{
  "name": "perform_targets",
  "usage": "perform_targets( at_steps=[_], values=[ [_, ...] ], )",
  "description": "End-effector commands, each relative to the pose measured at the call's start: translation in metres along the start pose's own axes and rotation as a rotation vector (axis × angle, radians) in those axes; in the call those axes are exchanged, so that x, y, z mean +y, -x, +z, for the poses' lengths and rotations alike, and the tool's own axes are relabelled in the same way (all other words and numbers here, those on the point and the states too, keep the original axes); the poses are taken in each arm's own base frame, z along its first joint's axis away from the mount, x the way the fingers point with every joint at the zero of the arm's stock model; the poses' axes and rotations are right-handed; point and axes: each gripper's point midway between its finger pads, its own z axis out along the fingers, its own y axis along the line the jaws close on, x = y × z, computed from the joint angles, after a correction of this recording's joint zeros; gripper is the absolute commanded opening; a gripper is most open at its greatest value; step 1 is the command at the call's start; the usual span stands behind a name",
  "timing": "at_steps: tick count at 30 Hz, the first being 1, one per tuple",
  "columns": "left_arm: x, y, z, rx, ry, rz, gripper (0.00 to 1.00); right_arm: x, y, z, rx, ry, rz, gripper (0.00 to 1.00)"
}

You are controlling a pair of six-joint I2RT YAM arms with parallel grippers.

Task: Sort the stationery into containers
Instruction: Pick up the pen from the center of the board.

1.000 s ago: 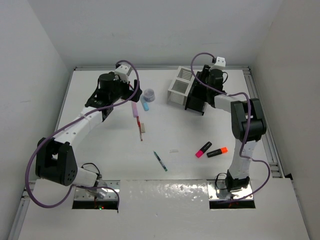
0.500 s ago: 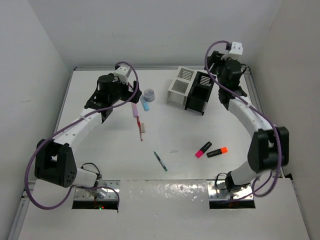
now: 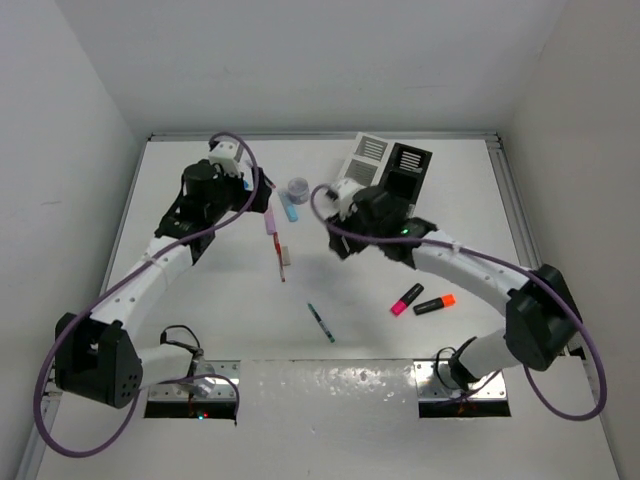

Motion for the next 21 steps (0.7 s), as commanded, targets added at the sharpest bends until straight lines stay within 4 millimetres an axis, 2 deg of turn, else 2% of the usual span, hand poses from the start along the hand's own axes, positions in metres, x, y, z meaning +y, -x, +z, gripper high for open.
perform_targets(
  at_steps=[1, 2, 3, 4, 5, 6, 7, 8, 11, 21],
  values=[
    [0.028, 0.002, -0.023, -0.034, 0.139, -0.068, 0.95, 0.052, -0.063, 0.004, 0.196, 0.110, -0.058, 0.58],
    [0.033, -0.008, -0.026, -0.019, 0.163, -0.085, 0.95, 0.070, -0.072, 0.005, 0.216, 0.132, -0.095, 0.58],
    [0.033, -0.006, -0.033, -0.035, 0.168, -0.095, 0.95, 0.078, -0.077, 0.007, 0.230, 0.141, -0.108, 0.58],
    [0.034, -0.009, -0.036, -0.035, 0.176, -0.107, 0.94, 0.096, -0.089, 0.010, 0.266, 0.174, -0.141, 0.58],
    [0.036, -0.022, -0.039, -0.017, 0.183, -0.135, 0.94, 0.098, -0.093, 0.012, 0.277, 0.149, -0.159, 0.58],
    [0.035, -0.020, -0.045, -0.035, 0.185, -0.150, 0.94, 0.103, -0.097, 0.014, 0.289, 0.147, -0.170, 0.57],
    [0.036, -0.024, -0.048, -0.029, 0.189, -0.164, 0.94, 0.115, -0.112, 0.016, 0.333, 0.152, -0.195, 0.57],
    [0.035, -0.032, -0.049, -0.022, 0.190, -0.192, 0.94, 0.119, -0.118, 0.016, 0.356, 0.146, -0.205, 0.56],
    [0.037, -0.038, -0.056, -0.028, 0.203, -0.238, 0.94, 0.126, -0.140, 0.017, 0.443, 0.104, -0.217, 0.48],
    [0.047, -0.036, -0.063, -0.058, 0.239, -0.282, 0.93, 0.140, -0.179, -0.002, 0.489, 0.026, -0.167, 0.41]
  ],
)
